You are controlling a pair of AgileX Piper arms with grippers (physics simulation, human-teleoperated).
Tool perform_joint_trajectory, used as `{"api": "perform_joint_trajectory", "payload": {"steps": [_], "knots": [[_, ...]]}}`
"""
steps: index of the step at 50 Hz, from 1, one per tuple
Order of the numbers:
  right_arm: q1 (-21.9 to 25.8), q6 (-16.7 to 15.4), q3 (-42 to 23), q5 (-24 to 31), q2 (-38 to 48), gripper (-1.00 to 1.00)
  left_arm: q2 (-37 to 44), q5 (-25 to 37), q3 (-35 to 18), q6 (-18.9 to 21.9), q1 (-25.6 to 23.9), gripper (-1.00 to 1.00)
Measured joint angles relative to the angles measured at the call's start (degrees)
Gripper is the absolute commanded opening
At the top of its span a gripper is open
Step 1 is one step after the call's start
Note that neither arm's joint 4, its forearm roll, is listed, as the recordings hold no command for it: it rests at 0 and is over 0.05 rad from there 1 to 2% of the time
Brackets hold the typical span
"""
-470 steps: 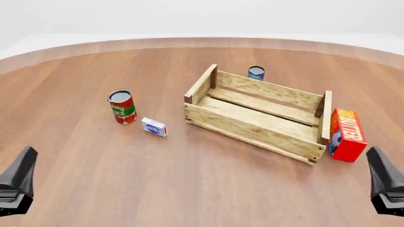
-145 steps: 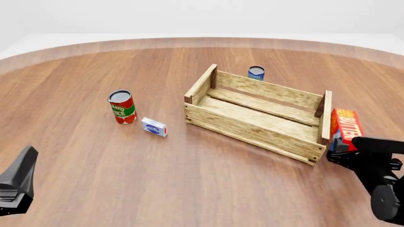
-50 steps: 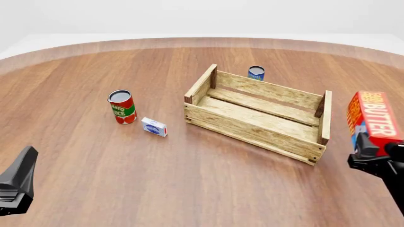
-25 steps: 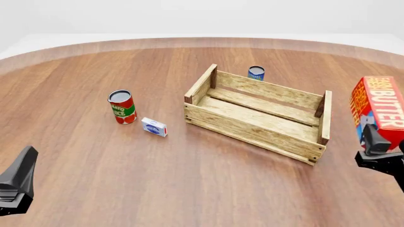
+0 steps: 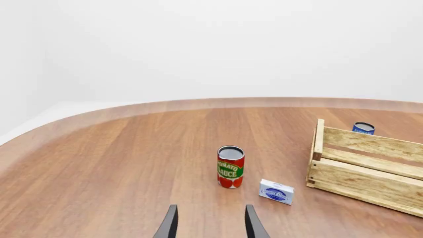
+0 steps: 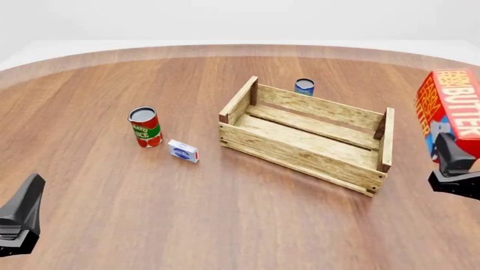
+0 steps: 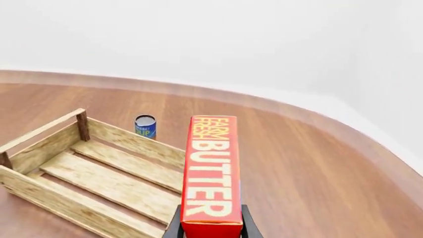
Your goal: Pick up the butter and put it in the tray.
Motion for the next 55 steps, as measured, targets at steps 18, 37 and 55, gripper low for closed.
{"api": "perform_joint_trajectory", "payload": {"steps": [18, 37, 55], "knots": [[3.05, -1.13, -3.44, 4.48, -1.84, -1.0, 0.0, 0.0, 0.0, 0.0, 0.0, 1.0], [6.73, -1.37, -6.57, 4.95, 0.85, -1.0, 0.0, 0.0, 0.0, 0.0, 0.0, 1.0], [10.36, -1.22, -9.37, 4.29, 4.73, -1.0, 0.0, 0.0, 0.0, 0.0, 0.0, 1.0]]}}
